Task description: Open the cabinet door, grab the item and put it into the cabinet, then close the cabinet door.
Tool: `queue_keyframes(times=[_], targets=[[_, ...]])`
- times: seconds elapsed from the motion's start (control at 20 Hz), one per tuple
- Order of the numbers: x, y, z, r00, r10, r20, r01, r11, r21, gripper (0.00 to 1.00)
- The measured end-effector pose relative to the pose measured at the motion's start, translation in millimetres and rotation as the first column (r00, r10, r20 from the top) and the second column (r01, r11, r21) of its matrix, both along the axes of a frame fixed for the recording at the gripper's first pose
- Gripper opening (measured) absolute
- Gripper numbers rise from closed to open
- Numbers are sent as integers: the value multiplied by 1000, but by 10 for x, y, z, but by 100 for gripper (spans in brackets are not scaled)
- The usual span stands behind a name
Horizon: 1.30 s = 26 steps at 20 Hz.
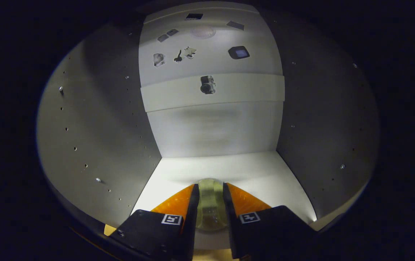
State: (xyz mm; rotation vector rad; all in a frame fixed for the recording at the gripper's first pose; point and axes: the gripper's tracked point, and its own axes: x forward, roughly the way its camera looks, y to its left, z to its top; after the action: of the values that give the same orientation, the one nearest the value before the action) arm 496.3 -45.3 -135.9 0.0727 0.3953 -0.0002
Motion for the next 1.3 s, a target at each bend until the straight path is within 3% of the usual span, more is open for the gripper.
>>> queue_keyframes(times=[0.05, 0.35, 0.5, 0.6, 0.75, 0.95, 1.0, 1.15, 1.3], targets=[[-5, 1, 7, 1000, 2, 4, -3, 1000, 3, 43], [-322, 20, 359, 997, 21, 73, -21, 1000, -12, 39], [-739, 82, 684, 990, 31, 136, -27, 999, -33, 39], [-1035, 153, 877, 983, 32, 179, -24, 999, -44, 48], [-1493, 297, 1115, 971, 38, 236, -25, 998, -60, 48], [-2100, 453, 1418, 945, 33, 325, -20, 999, -44, 55], [-2237, 477, 1473, 939, 23, 344, -11, 999, -36, 62], [-2651, 488, 1498, 933, -17, 359, 39, 998, -54, 67], [-3055, 478, 1502, 926, -56, 374, 82, 995, -55, 86]])
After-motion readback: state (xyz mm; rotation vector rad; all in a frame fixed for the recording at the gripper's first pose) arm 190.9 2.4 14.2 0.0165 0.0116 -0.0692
